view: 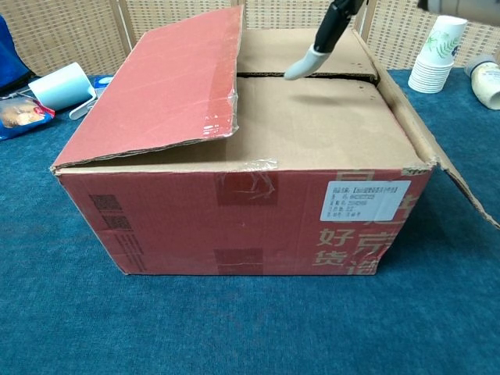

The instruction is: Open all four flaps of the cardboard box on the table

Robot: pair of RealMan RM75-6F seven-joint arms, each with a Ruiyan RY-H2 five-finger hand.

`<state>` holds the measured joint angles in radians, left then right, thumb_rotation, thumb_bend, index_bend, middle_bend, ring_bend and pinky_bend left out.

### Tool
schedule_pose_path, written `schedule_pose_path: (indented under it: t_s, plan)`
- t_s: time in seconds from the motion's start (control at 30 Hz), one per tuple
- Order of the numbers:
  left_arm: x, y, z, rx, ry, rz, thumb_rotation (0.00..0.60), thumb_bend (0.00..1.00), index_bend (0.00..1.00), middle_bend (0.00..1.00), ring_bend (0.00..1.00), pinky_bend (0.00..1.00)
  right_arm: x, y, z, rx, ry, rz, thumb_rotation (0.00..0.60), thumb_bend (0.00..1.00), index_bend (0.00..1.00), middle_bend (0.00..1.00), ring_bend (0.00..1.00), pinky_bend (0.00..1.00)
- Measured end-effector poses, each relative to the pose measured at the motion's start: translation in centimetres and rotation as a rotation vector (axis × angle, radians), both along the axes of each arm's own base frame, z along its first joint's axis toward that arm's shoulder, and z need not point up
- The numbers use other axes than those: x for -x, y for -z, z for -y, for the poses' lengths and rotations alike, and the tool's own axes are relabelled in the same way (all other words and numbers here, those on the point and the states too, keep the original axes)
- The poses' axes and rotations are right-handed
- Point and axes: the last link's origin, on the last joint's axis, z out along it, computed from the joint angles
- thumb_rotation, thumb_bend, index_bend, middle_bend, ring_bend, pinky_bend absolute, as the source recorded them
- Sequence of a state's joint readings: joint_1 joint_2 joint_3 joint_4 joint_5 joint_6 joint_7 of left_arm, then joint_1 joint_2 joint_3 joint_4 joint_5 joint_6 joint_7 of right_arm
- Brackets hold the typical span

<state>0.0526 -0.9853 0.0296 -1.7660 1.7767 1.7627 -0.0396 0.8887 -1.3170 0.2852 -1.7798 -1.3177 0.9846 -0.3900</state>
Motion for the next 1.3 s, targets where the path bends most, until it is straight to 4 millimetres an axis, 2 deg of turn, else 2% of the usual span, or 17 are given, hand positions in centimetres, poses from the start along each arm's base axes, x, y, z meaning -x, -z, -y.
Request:
schedule_pose_path:
  t_s: [0.47, 1.13, 1.3]
  plan:
    - [0.2, -0.2, 0.0, -0.009, -0.004, -0.006, 0.6, 0.13, 0.0, 0.0, 0.0, 0.0, -2.2, 2.9, 0.3, -0.015, -0.004, 0.106, 0.6, 0.0, 0.03, 0.0, 0.0, 0.07]
    - [0.4, -0.1, -0.3, -0.002, -0.009, -0.013, 0.6, 0.13, 0.0, 0.0, 0.0, 0.0, -4.7, 3.6, 0.0, -0.069, 0.041, 0.26, 0.6, 0.0, 0.03, 0.0, 0.0, 0.07]
    - [0.4, 0.0, -0.3, -0.001, -0.008, -0.015, 0.6, 0.13, 0.0, 0.0, 0.0, 0.0, -6.1, 3.4, 0.1, -0.077, 0.061, 0.326, 0.6, 0.0, 0.03, 0.0, 0.0, 0.07]
